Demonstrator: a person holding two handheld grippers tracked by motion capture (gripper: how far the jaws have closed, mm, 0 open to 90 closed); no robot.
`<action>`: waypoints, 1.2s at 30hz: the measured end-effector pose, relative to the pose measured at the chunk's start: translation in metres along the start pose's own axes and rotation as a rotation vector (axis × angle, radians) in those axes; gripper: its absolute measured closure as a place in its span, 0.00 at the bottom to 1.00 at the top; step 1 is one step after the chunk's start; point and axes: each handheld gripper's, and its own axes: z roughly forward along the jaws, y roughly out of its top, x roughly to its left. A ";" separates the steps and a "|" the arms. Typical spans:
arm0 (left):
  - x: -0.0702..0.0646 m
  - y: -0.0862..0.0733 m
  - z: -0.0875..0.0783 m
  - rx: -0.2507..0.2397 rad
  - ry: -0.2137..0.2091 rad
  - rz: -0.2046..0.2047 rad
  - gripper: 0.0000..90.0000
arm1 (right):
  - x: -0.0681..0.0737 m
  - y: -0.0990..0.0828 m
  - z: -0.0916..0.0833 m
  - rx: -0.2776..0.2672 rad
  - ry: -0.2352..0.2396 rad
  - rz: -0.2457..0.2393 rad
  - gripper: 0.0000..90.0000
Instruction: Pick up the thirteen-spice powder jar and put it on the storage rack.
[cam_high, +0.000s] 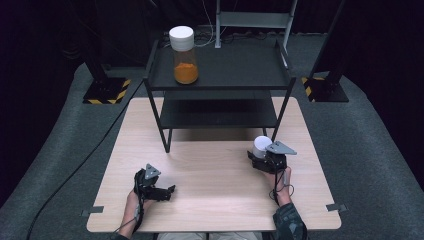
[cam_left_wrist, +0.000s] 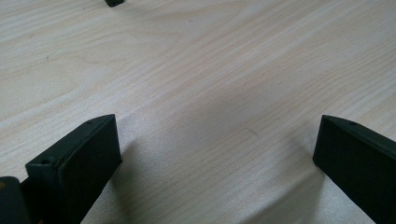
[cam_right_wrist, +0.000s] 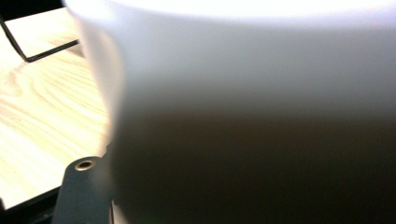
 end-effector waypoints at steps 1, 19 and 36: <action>0.000 0.000 0.000 0.000 0.000 0.000 0.00 | 0.000 0.001 -0.001 0.003 0.002 -0.003 0.33; 0.000 0.000 0.000 -0.001 0.001 -0.002 0.00 | -0.006 0.027 -0.018 -0.010 0.061 -0.041 0.33; 0.000 0.000 0.000 0.000 0.002 -0.002 0.00 | -0.013 0.051 -0.032 -0.032 0.106 -0.066 0.33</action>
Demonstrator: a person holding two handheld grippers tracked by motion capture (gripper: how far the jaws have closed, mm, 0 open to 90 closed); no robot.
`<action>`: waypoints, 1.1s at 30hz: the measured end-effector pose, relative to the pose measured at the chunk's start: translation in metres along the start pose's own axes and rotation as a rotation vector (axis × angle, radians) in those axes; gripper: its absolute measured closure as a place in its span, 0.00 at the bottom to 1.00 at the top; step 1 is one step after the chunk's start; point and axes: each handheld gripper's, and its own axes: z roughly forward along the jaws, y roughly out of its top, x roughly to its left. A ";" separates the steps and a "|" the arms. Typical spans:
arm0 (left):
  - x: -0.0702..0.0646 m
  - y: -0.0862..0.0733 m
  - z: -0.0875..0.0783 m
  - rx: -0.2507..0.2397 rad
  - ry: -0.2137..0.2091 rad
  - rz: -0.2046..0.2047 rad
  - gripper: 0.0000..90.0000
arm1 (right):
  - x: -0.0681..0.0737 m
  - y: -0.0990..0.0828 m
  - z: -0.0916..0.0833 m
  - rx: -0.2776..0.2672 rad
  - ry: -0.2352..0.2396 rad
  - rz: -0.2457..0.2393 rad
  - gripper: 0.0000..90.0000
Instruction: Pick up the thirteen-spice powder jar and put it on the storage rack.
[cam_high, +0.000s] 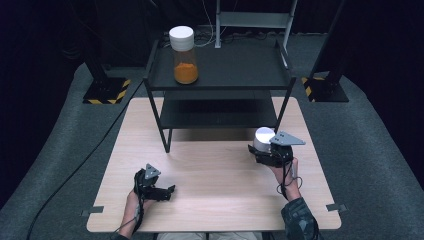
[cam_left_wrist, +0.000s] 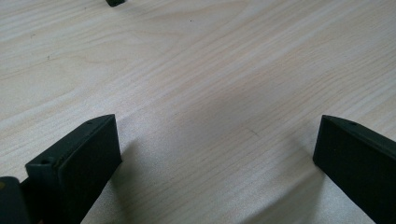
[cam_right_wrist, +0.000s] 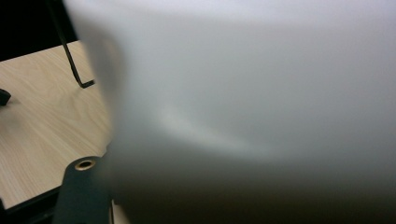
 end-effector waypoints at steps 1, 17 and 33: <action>0.000 0.000 0.000 0.000 0.000 0.000 0.00 | 0.000 0.002 -0.001 -0.001 0.000 -0.002 0.33; 0.000 0.000 0.000 0.000 0.001 -0.001 0.00 | -0.005 0.019 -0.007 -0.004 0.028 -0.028 0.33; 0.000 0.000 0.000 0.000 0.001 -0.001 0.00 | -0.011 0.032 -0.012 -0.026 0.055 -0.027 0.33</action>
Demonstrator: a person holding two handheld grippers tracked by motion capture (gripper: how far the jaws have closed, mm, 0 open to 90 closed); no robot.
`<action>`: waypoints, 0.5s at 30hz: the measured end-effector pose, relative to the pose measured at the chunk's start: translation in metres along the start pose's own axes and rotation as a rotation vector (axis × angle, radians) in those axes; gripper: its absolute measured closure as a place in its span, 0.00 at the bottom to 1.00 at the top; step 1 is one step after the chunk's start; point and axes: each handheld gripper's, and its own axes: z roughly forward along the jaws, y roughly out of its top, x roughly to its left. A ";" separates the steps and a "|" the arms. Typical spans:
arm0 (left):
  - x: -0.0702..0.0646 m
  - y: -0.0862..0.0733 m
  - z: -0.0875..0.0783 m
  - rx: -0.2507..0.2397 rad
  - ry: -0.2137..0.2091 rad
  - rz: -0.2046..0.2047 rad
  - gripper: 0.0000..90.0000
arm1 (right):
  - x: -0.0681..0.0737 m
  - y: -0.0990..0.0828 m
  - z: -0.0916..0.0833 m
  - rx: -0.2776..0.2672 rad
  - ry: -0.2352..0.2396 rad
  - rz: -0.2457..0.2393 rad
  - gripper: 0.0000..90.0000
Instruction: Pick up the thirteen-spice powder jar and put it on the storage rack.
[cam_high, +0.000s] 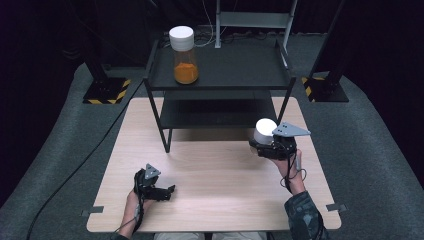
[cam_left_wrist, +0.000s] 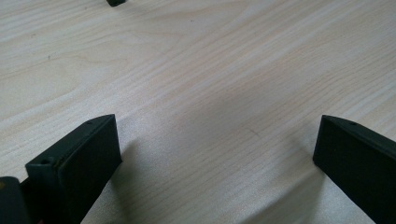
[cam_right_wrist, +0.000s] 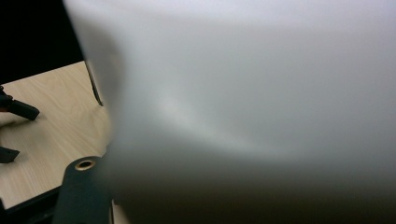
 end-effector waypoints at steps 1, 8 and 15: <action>0.000 0.000 0.000 0.000 0.000 0.000 0.00 | 0.000 0.001 0.000 0.000 0.000 -0.005 0.33; 0.000 0.000 0.000 0.000 0.002 -0.001 0.00 | -0.001 0.008 -0.002 -0.005 0.006 -0.015 0.33; 0.000 0.000 0.000 0.000 0.001 -0.001 0.00 | -0.001 0.015 -0.004 -0.014 0.012 -0.030 0.33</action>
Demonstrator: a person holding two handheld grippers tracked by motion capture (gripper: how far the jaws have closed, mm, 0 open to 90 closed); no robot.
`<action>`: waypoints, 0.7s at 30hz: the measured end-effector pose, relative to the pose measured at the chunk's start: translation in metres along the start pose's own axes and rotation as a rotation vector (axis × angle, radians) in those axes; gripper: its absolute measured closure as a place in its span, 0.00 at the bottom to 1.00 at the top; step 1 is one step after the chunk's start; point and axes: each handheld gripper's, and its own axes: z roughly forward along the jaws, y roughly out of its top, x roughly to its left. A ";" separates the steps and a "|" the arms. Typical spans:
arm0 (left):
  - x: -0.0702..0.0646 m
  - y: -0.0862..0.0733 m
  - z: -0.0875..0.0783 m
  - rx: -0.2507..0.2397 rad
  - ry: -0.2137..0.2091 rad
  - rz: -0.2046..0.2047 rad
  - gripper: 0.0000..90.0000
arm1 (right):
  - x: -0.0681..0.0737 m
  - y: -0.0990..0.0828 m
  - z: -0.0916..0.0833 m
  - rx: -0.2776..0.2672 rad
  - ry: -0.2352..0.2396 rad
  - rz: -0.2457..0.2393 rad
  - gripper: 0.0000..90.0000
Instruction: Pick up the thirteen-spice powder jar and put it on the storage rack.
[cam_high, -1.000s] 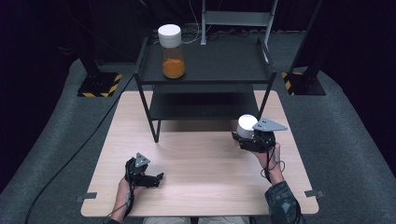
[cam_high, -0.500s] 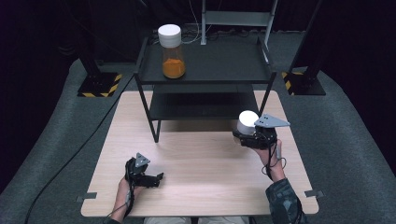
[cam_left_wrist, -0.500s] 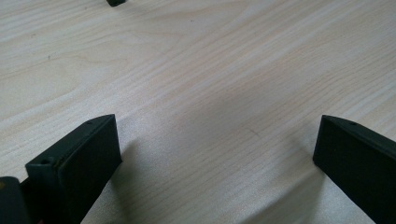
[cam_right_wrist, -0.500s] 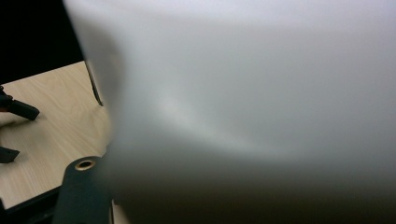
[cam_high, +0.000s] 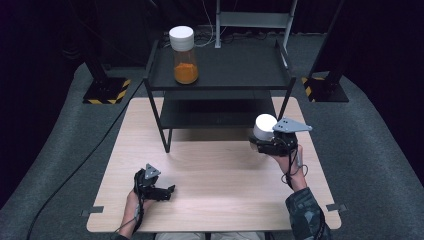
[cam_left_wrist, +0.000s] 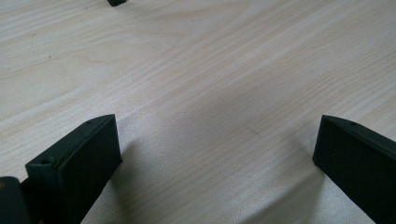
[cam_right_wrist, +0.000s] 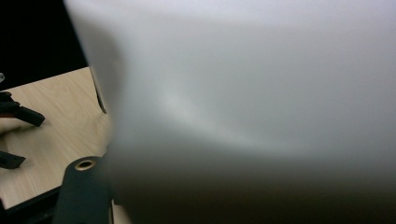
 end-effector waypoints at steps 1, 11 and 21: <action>0.000 0.000 0.000 0.000 0.000 0.000 0.00 | 0.000 0.001 0.000 0.001 0.000 -0.002 0.33; 0.000 0.000 0.000 0.000 0.001 0.000 0.00 | -0.002 0.009 -0.002 0.006 0.009 -0.017 0.33; 0.000 0.000 0.000 0.000 0.002 0.000 0.00 | -0.004 0.019 -0.005 0.004 0.023 -0.038 0.33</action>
